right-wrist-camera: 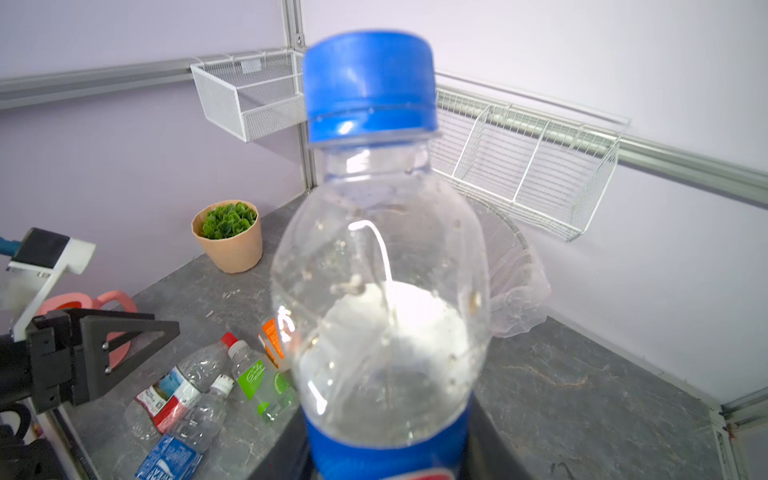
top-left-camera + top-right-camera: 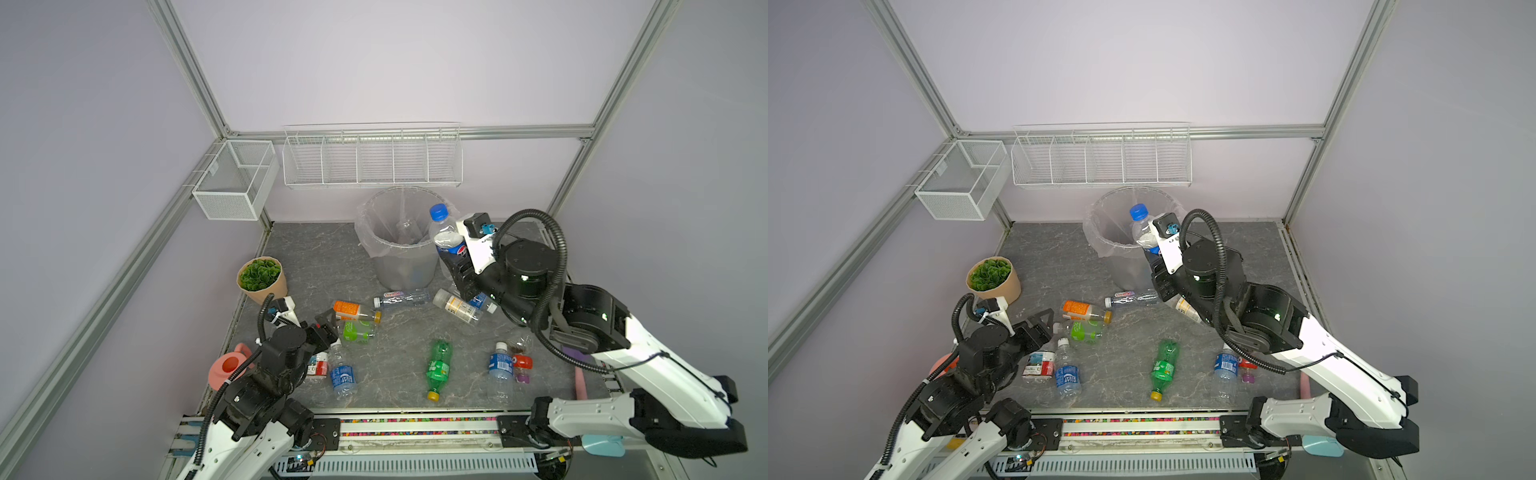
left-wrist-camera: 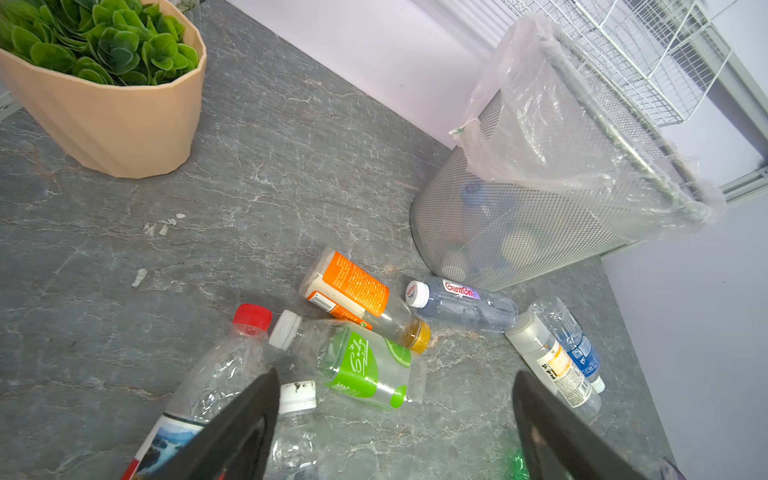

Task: Throw the plastic bottles in the bin
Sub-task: 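Carry the Pepsi bottle over the bin with the right gripper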

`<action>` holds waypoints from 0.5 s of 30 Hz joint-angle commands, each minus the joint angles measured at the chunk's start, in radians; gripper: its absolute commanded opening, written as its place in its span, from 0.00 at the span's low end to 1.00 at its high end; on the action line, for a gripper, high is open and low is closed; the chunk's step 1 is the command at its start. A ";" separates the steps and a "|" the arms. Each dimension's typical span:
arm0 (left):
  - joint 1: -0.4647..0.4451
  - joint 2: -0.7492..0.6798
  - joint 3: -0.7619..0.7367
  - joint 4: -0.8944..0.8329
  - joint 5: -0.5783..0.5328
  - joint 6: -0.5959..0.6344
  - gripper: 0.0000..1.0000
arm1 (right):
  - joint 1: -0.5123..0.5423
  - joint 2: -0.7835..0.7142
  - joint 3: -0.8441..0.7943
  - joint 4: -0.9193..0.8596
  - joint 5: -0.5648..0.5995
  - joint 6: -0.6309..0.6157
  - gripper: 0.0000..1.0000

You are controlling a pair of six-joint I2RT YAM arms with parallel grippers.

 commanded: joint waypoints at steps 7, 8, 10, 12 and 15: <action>0.002 0.012 -0.007 0.038 0.026 0.018 0.87 | -0.008 -0.005 0.117 0.162 0.068 -0.189 0.11; 0.003 0.012 -0.005 0.038 0.026 0.019 0.87 | -0.009 0.003 0.136 0.170 0.064 -0.203 0.10; 0.003 0.010 -0.005 0.037 0.025 0.020 0.87 | -0.009 0.020 0.172 0.177 0.056 -0.221 0.07; 0.004 0.008 -0.005 0.038 0.026 0.021 0.87 | -0.011 0.041 0.205 0.184 0.044 -0.242 0.07; 0.003 0.008 -0.005 0.038 0.029 0.025 0.87 | -0.020 0.070 0.237 0.194 0.028 -0.253 0.07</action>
